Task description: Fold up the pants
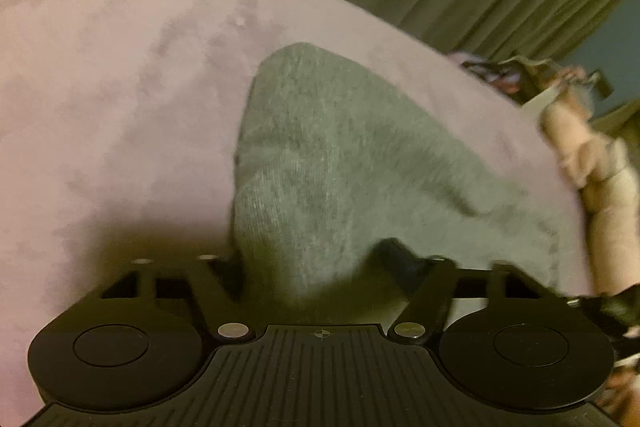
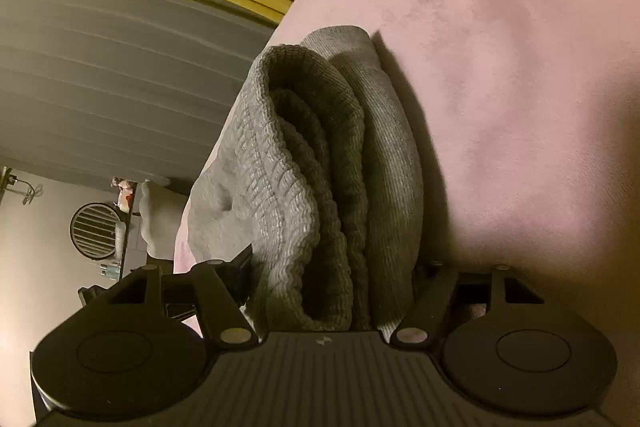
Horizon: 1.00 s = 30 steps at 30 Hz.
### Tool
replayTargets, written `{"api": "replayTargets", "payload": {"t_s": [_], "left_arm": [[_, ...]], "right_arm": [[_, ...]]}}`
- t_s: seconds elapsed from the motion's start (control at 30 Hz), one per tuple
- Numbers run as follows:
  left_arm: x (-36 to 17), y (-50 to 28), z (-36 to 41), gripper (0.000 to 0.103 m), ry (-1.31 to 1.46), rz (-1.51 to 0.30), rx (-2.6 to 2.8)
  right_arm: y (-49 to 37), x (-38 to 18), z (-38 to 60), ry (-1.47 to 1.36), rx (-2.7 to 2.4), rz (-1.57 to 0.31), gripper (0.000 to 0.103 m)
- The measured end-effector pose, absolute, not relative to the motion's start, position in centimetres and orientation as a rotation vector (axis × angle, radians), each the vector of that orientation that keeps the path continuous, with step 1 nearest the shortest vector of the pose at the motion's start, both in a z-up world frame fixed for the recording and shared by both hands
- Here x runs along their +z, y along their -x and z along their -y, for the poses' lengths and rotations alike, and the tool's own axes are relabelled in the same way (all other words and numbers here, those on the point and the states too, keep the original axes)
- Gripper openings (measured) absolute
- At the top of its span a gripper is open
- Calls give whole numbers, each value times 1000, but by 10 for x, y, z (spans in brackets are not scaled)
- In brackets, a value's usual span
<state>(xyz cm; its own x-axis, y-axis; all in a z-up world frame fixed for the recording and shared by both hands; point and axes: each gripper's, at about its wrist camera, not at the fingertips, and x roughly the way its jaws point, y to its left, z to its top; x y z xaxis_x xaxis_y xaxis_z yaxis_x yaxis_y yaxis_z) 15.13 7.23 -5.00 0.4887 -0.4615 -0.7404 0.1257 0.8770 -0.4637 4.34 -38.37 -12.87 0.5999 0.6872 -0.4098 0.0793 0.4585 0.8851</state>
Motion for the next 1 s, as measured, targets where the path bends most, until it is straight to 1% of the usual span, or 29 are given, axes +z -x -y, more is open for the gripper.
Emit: {"api": "replayTargets", "payload": {"t_s": [0.07, 0.13, 0.2, 0.27, 0.3, 0.33, 0.37, 0.4, 0.43, 0.47, 0.57, 0.8, 0.9, 0.93, 0.97, 1.0], "left_arm": [[-53, -155, -78, 61, 422, -1009, -383], [-58, -158, -84, 61, 460, -1014, -406], [-65, -164, -86, 64, 470, -1047, -399], [-68, -172, -80, 72, 462, -1066, -389], [-67, -173, -77, 73, 469, -1069, -386], [-65, -176, -73, 71, 469, -1076, -368], [-63, -177, -69, 59, 457, -1076, -359], [-60, -175, -64, 53, 434, -1073, -353], [-56, -173, -62, 41, 416, -1071, -338], [-53, -172, -60, 30, 410, -1068, -336], [-39, -165, -61, 26, 400, -1040, -348], [2, -157, -49, 24, 406, -909, -425], [11, -160, -41, 24, 382, -870, -412], [11, -162, -38, 30, 359, -865, -385], [8, -163, -34, 41, 314, -870, -330], [6, -164, -27, 43, 234, -875, -238]], "right_arm": [[-44, -127, 383, -1061, 448, -866, 79], [-49, -125, 377, -1052, 445, -866, 82], [-54, -126, 370, -1040, 441, -865, 83], [-55, -125, 369, -1033, 429, -867, 83], [-53, -123, 370, -1026, 421, -871, 83], [-52, -122, 369, -1020, 411, -874, 83], [-51, -120, 368, -1007, 398, -876, 81], [-51, -117, 365, -972, 380, -877, 77], [-50, -111, 360, -917, 354, -882, 66], [-48, -105, 354, -849, 330, -884, 59], [-45, -89, 345, -760, 321, -858, 54], [-49, -39, 346, -712, 347, -711, 53], [-55, -30, 357, -713, 309, -671, 53], [-56, -30, 364, -721, 291, -658, 54], [-58, -32, 369, -715, 261, -653, 58], [-59, -33, 374, -697, 223, -661, 61]]}}
